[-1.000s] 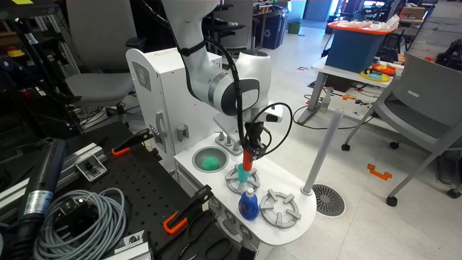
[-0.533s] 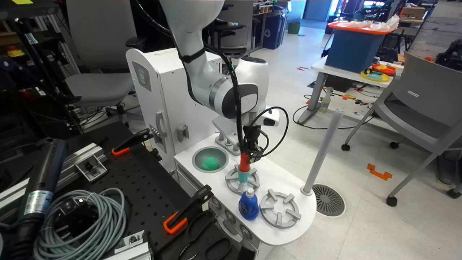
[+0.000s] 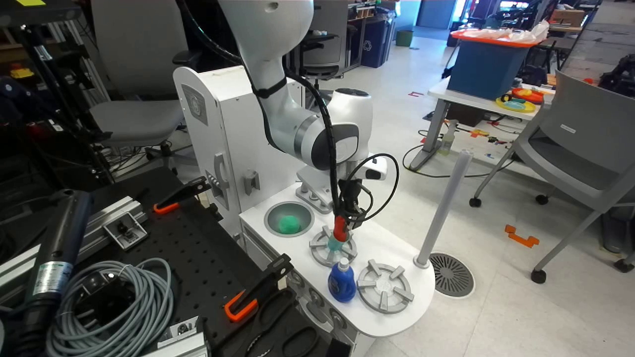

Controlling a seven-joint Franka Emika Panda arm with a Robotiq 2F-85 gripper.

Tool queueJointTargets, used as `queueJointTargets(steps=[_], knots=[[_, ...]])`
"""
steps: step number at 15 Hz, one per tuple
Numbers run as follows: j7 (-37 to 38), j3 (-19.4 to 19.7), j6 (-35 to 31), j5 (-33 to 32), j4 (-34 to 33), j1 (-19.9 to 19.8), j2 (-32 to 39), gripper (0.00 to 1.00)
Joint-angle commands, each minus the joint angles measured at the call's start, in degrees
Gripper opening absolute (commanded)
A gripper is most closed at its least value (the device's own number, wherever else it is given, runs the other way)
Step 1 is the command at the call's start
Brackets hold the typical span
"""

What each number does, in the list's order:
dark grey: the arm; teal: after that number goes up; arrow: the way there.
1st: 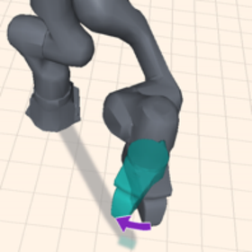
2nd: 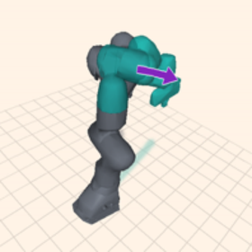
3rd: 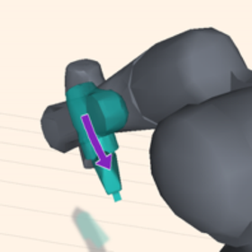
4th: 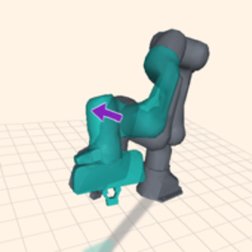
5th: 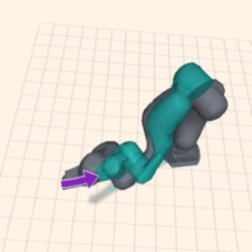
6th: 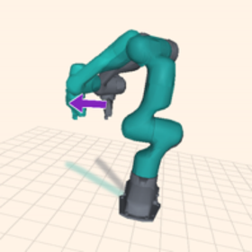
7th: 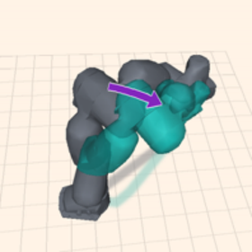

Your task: Put the orange bottle in the blue cup

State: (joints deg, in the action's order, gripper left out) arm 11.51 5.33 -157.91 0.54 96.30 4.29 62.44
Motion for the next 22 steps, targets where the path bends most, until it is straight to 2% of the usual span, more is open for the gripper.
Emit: queueJointTargets(steps=[1, 9, 10, 11, 12, 17, 22], knots=[[1.5, 1.7, 2.8, -0.3, -4.6, 2.1, 3.0, 0.12], [3.3, 2.5, 7.6, -0.6, -10.2, 3.5, 6.7, 0.12], [3.5, 2.6, 7.9, -0.7, -10.2, 3.6, 6.6, 0.31], [3.6, 2.6, 8.2, -0.8, -10.2, 3.7, 6.6, 0.62], [3.5, 2.6, 8.2, -0.9, -9.7, 3.7, 6.2, 0.63], [3.1, 2.5, 7.2, -1.2, -7.2, 4.1, 5.1, 0.99], [2.5, 2.3, 5.2, -1.5, -2.3, 4.9, 2.3, 1.00]])
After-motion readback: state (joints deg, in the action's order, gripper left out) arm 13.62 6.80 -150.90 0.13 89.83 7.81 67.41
